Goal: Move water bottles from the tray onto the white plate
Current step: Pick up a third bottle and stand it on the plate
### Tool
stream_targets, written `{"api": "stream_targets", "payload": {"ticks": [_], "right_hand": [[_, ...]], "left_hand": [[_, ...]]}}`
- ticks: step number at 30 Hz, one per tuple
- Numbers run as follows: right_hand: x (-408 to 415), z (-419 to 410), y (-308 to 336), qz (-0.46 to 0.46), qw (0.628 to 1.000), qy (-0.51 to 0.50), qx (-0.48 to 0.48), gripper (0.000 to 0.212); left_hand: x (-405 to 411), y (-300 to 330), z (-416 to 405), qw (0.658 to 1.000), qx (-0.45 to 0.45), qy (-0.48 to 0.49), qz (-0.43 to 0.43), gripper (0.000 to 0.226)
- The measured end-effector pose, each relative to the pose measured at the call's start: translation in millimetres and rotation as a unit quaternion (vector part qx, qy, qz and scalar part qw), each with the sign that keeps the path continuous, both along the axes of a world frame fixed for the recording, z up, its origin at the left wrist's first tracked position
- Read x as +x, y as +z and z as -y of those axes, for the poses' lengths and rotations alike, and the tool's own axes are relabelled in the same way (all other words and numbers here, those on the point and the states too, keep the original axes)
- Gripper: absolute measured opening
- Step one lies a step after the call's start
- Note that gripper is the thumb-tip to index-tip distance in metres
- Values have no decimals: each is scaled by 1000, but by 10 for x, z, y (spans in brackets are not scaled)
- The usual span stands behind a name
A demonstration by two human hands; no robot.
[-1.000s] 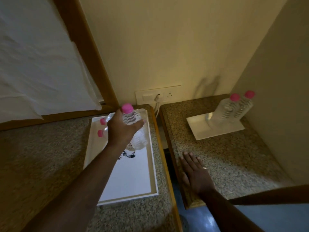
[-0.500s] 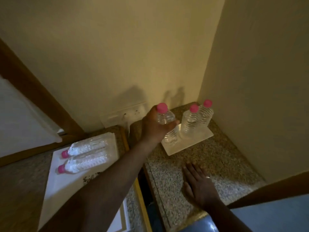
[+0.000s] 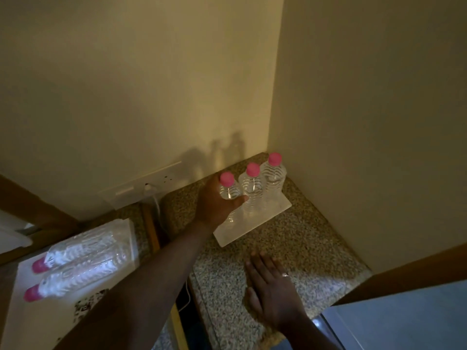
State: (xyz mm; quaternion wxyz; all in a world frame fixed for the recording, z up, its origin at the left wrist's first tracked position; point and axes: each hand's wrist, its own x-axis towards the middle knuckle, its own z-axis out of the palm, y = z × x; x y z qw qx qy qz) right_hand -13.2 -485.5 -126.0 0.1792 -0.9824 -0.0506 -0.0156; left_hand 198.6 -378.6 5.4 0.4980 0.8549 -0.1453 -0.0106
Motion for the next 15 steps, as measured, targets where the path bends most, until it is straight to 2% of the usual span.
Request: {"api": "stream_targets", "payload": {"ticks": [9, 15], "right_hand": [[11, 7, 22, -24, 1000, -4, -19, 59], [18, 3, 88, -41, 999, -2, -35, 59]], "left_hand": [[-73, -21, -42, 999, 20, -36, -12, 77], [-234, -29, -364, 992, 65, -42, -94, 101]]}}
